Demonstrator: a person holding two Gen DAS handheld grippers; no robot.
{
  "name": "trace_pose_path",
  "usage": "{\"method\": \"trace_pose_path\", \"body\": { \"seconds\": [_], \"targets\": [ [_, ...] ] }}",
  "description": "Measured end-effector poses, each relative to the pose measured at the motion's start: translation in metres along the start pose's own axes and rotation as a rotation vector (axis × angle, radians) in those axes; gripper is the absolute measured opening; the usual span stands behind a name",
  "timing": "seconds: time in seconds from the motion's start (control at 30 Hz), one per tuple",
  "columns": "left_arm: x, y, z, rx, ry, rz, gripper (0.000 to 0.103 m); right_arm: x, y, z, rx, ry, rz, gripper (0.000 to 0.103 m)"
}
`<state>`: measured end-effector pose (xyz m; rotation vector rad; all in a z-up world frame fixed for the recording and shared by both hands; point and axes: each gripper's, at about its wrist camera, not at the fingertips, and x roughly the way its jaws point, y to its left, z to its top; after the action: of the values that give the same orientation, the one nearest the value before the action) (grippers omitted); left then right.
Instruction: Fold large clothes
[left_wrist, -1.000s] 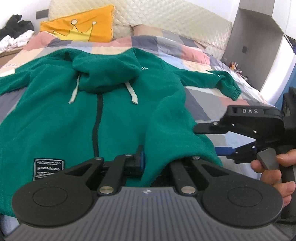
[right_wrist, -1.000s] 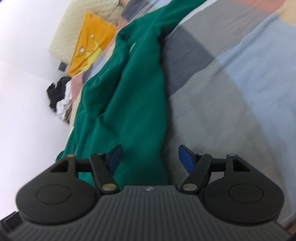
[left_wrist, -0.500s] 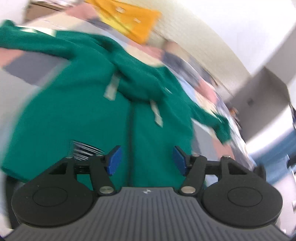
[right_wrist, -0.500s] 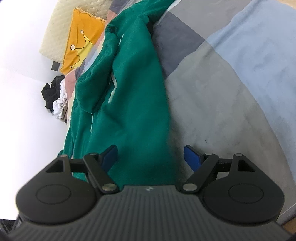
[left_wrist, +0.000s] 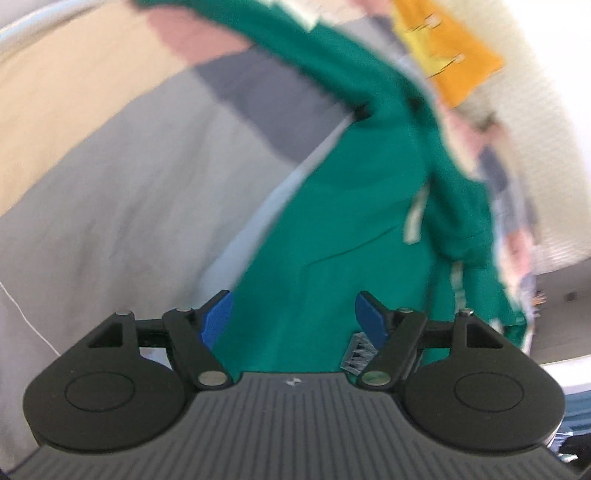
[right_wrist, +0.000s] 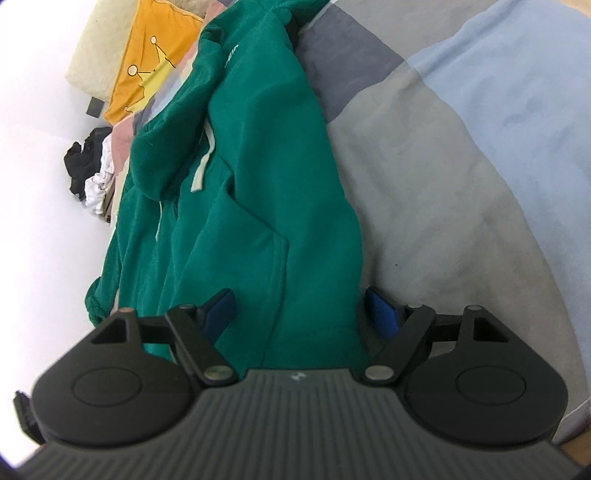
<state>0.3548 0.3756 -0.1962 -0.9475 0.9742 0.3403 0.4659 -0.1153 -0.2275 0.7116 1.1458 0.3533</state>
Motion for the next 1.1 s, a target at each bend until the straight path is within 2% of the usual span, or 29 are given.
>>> {"method": "trace_pose_path", "body": {
  "seconds": [0.13, 0.23, 0.3, 0.33, 0.37, 0.4, 0.47, 0.57, 0.7, 0.87, 0.93, 1.1],
  "targets": [
    [0.039, 0.001, -0.006, 0.027, 0.077, 0.104, 0.077, 0.003, 0.001, -0.004, -0.004, 0.035, 0.032, 0.081],
    [0.052, -0.001, -0.015, 0.071, 0.075, 0.142, 0.077, 0.006, 0.007, -0.009, -0.049, 0.06, 0.022, 0.08],
    [0.054, -0.006, -0.016, 0.102, 0.078, 0.156, 0.076, 0.004, 0.01, -0.009, -0.068, 0.062, 0.002, 0.065],
    [0.055, -0.009, -0.017, 0.122, 0.079, 0.16, 0.07, 0.002, 0.01, -0.008, -0.067, 0.064, -0.011, 0.048],
    [0.054, -0.011, -0.018, 0.143, 0.078, 0.168, 0.06, 0.0, 0.01, -0.007, -0.067, 0.067, -0.019, 0.031],
    [0.054, -0.013, -0.019, 0.164, 0.078, 0.17, 0.053, -0.002, 0.011, -0.006, -0.07, 0.07, -0.023, 0.022],
    [0.051, -0.013, -0.021, 0.176, 0.07, 0.139, 0.031, -0.011, 0.013, -0.003, -0.083, 0.059, -0.013, 0.014],
    [0.033, -0.015, -0.022, 0.166, 0.027, 0.076, 0.02, -0.033, 0.023, 0.004, -0.131, 0.01, 0.005, 0.012],
    [-0.007, -0.018, -0.025, 0.104, -0.006, -0.082, 0.016, -0.079, 0.041, 0.017, -0.22, -0.072, 0.033, 0.011],
    [-0.053, -0.033, -0.036, 0.064, -0.028, -0.216, 0.007, -0.129, 0.057, 0.025, -0.303, -0.134, 0.016, 0.011],
    [-0.066, -0.039, -0.045, 0.09, -0.035, -0.217, 0.007, -0.14, 0.059, 0.022, -0.335, -0.132, -0.004, 0.011],
    [-0.057, -0.033, -0.068, 0.121, 0.009, -0.091, 0.007, -0.121, 0.044, 0.005, -0.365, -0.028, -0.124, 0.011]
  ]
}}
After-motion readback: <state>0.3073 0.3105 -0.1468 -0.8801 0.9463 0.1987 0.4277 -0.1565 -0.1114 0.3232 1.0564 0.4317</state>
